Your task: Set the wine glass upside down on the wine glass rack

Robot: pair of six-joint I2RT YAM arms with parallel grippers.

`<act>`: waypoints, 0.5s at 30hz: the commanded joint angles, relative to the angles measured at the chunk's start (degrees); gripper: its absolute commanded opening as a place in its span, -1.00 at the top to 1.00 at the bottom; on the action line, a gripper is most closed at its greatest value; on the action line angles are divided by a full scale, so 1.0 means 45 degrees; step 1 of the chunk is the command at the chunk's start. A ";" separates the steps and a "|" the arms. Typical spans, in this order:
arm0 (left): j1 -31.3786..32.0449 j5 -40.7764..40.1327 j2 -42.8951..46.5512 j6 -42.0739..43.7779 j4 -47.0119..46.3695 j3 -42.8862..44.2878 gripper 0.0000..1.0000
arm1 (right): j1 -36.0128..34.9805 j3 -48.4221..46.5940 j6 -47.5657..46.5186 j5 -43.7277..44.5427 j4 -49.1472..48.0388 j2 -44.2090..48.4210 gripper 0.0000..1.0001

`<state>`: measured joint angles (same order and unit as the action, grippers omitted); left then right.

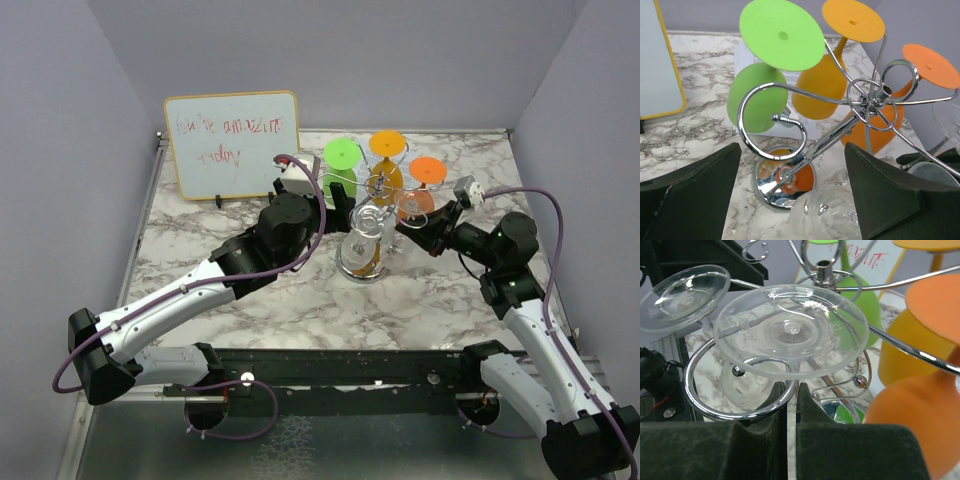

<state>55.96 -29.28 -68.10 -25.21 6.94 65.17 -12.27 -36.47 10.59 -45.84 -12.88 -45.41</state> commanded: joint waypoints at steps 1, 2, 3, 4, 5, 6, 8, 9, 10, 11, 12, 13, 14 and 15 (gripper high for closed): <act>-0.0054 -0.0300 -0.0035 -0.0003 -0.0234 0.0460 -0.69 | -0.0075 -0.0081 0.0003 -0.1631 -0.1104 0.0521 0.99; -0.0054 -0.0282 -0.0052 -0.0003 -0.0221 0.0460 -0.68 | -0.0082 -0.0109 -0.0008 -0.1712 -0.1126 0.0506 0.99; -0.0054 -0.0290 -0.0045 -0.0003 -0.0215 0.0458 -0.68 | -0.0070 -0.0122 -0.0034 -0.1837 -0.1136 0.0475 0.99; -0.0071 -0.0291 -0.0073 -0.0003 -0.0199 0.0477 -0.67 | -0.0068 -0.0148 -0.0047 -0.1953 -0.1140 0.0434 0.99; -0.0073 -0.0274 -0.0079 -0.0003 -0.0200 0.0469 -0.67 | -0.0083 -0.0195 -0.0048 -0.1999 -0.1141 0.0383 0.99; -0.0073 -0.0262 -0.0092 -0.0003 -0.0198 0.0493 -0.66 | -0.0092 -0.0240 -0.0049 -0.1978 -0.1141 0.0361 0.99; -0.0088 -0.0216 -0.0120 -0.0003 -0.0195 0.0509 -0.65 | -0.0067 -0.0276 -0.0049 -0.1981 -0.1163 0.0326 0.99; -0.0092 -0.0196 -0.0121 -0.0003 -0.0194 0.0517 -0.65 | -0.0078 -0.0309 -0.0049 -0.2012 -0.1187 0.0308 0.99; -0.0093 -0.0179 -0.0148 -0.0003 -0.0194 0.0518 -0.65 | -0.0075 -0.0313 -0.0034 -0.2057 -0.1232 0.0306 0.99; -0.0093 -0.0174 -0.0157 -0.0003 -0.0194 0.0519 -0.65 | -0.0079 -0.0297 0.0002 -0.2073 -0.1289 0.0315 0.99; -0.0093 -0.0176 -0.0180 -0.0003 -0.0194 0.0533 -0.65 | -0.0092 -0.0304 -0.0001 -0.2109 -0.1325 0.0324 0.99; -0.0098 -0.0179 -0.0192 -0.0003 -0.0194 0.0537 -0.65 | -0.0069 -0.0310 0.0001 -0.2215 -0.1376 0.0339 0.99; -0.0093 -0.0174 -0.0189 -0.0003 -0.0204 0.0538 -0.65 | -0.0069 -0.0311 0.0009 -0.2315 -0.1424 0.0368 0.98; -0.0115 -0.0174 -0.0198 -0.0003 -0.0201 0.0555 -0.65 | -0.0069 -0.0314 -0.0005 -0.2403 -0.1474 0.0396 0.99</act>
<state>55.72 -29.41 -68.23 -25.21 6.98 65.25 -12.27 -36.45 10.48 -51.40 -13.04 -44.97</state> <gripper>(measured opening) 0.825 0.065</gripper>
